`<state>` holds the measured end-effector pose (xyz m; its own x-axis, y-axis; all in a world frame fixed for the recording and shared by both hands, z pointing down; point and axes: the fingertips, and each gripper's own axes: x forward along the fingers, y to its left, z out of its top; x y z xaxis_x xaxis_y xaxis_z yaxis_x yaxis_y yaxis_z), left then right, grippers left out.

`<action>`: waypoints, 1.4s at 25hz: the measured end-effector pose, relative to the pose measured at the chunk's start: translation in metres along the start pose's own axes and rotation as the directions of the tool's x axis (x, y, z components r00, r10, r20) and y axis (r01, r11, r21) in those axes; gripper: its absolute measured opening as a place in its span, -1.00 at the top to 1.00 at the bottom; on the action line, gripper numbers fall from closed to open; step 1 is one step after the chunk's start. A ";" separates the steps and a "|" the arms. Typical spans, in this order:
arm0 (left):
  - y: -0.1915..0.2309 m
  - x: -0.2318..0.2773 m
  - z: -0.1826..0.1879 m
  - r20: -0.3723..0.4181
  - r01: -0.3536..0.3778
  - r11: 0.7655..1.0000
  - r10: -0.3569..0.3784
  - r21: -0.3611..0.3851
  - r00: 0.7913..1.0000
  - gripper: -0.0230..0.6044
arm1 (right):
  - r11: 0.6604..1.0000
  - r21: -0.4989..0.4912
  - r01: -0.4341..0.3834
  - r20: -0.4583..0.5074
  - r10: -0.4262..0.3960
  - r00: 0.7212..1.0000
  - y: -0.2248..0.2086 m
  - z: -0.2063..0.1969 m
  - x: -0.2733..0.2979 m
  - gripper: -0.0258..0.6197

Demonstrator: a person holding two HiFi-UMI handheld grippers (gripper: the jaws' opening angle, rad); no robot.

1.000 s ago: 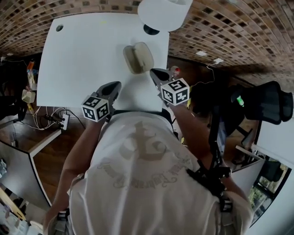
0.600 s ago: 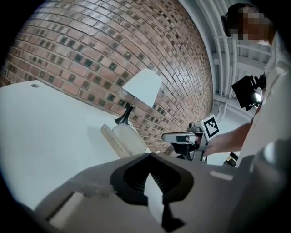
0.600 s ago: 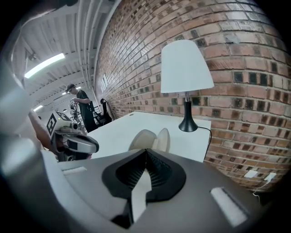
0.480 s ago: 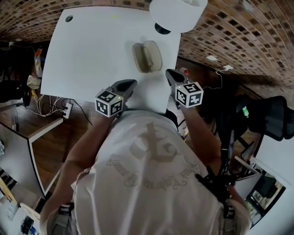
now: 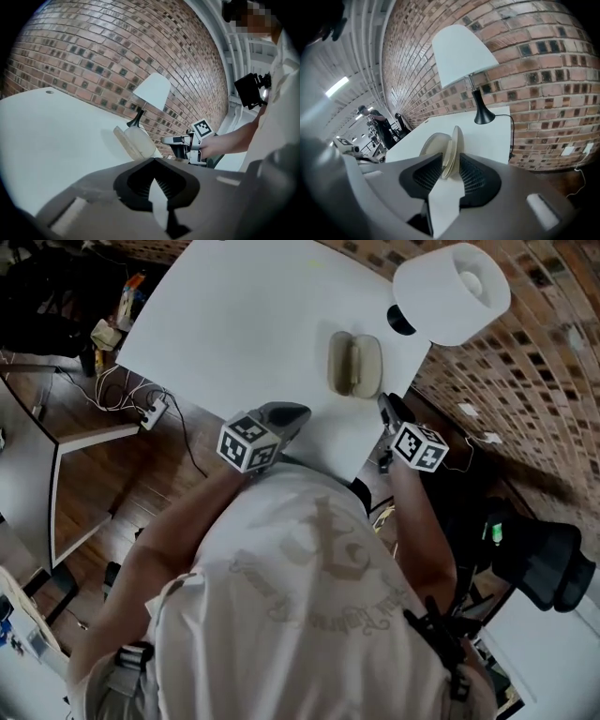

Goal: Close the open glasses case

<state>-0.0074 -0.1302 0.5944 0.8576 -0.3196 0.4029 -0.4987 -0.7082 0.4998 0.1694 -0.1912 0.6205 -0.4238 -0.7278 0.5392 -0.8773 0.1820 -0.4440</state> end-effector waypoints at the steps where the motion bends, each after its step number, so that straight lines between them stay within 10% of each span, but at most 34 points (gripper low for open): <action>1: 0.003 -0.007 -0.001 0.004 -0.019 1.000 0.019 -0.002 1.000 0.92 | 1.000 0.028 -0.011 -0.007 0.011 1.000 0.000 -0.004 0.007 0.52; 11: 0.012 -0.047 -0.013 0.002 -0.117 0.993 0.117 -0.010 0.993 0.92 | 0.961 0.273 -0.046 -0.004 0.049 0.999 -0.012 -0.019 0.047 0.31; 14: 0.017 -0.048 -0.012 0.004 -0.124 0.992 0.124 -0.014 0.992 0.92 | 0.963 0.266 -0.043 0.007 0.042 0.999 -0.016 -0.011 0.050 0.59; 22: 0.020 -0.044 -0.007 0.015 -0.090 0.996 0.090 -0.009 0.996 0.92 | 0.993 -0.113 0.044 -0.039 -0.048 0.998 -0.010 0.013 0.033 0.61; 25: 0.018 -0.040 -0.007 0.010 -0.067 0.998 0.067 -0.001 0.998 0.92 | 0.939 -0.340 0.056 -0.072 -0.085 0.994 0.003 0.010 0.028 0.60; 29: 0.017 -0.032 -0.004 0.007 -0.044 0.999 0.044 0.009 0.999 0.92 | 0.782 -0.622 0.042 -0.119 -0.148 0.982 0.023 -0.003 0.026 0.57; 35: 0.015 -0.027 -0.002 0.005 -0.021 0.999 0.020 0.026 1.000 0.92 | 0.621 -0.784 0.000 -0.130 -0.164 0.978 0.050 -0.018 0.026 0.52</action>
<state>-0.0381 -0.1310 0.5922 0.8479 -0.3373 0.4089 -0.5128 -0.7174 0.4716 0.1104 -0.1895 0.6251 -0.3001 -0.6556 0.6929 -0.7209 0.6316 0.2854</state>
